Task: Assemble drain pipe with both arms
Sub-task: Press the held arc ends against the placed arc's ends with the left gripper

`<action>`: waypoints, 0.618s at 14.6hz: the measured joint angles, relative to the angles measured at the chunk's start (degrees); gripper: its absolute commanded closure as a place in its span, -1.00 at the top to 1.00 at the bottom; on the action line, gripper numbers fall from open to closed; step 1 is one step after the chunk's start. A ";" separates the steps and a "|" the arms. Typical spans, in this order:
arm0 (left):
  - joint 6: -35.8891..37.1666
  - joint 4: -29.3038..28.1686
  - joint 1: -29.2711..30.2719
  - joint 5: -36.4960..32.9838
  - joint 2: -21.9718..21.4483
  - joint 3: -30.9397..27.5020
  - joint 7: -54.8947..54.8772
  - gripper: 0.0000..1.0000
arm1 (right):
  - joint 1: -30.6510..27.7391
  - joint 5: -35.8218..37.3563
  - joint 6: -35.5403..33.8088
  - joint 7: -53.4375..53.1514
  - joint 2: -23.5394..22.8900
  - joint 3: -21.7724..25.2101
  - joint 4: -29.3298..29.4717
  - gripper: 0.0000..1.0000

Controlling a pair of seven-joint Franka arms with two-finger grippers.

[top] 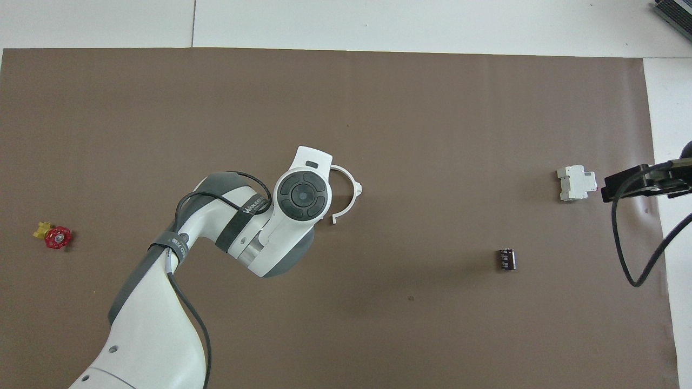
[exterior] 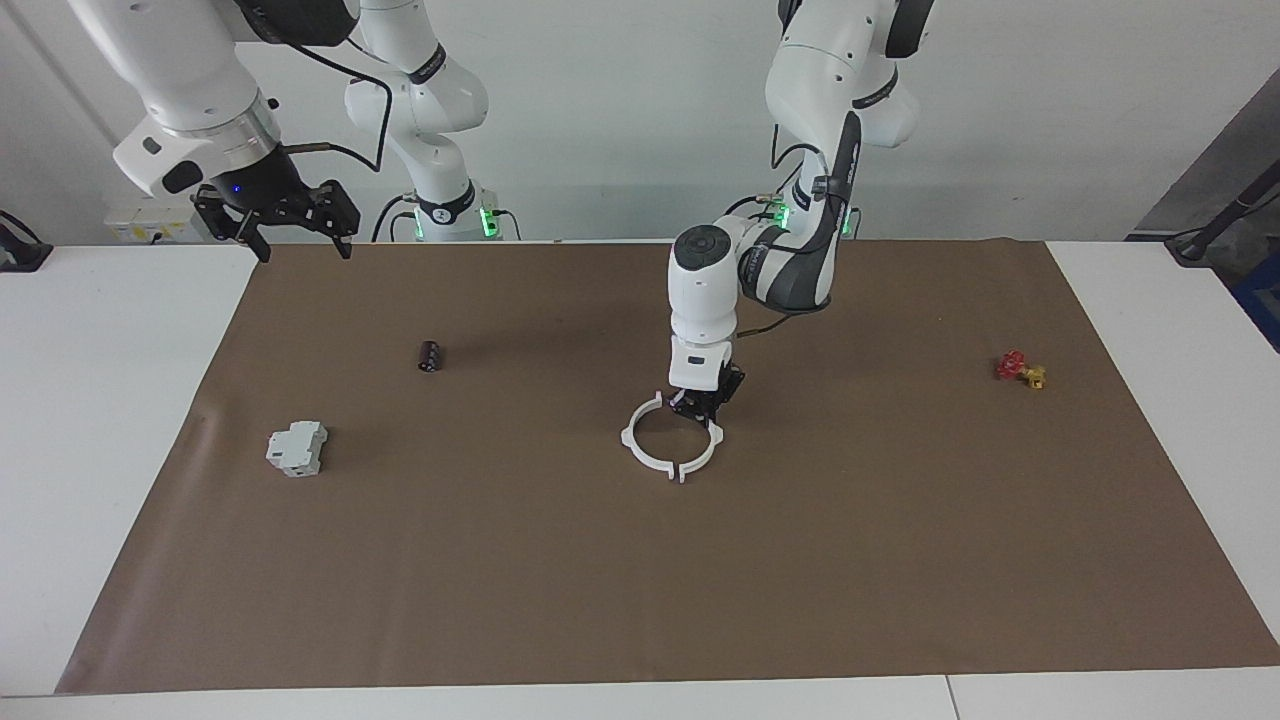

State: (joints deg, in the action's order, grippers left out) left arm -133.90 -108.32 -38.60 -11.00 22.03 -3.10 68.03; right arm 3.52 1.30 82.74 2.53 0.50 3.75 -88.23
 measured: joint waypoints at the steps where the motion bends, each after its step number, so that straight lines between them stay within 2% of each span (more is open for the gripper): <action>1: 0.00 -0.01 0.00 -0.01 0.00 0.00 0.33 -1.00 | 0.00 0.00 0.00 0.00 0.00 0.00 0.00 1.00; 9: -0.03 -0.01 -0.09 -0.07 0.00 0.03 4.81 -1.00 | 0.00 0.00 0.00 0.00 0.00 0.00 0.00 1.00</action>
State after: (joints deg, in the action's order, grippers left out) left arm -133.93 -108.33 -38.70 -11.06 22.03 -3.07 72.85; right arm 3.52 1.30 82.74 2.53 0.50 3.75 -88.23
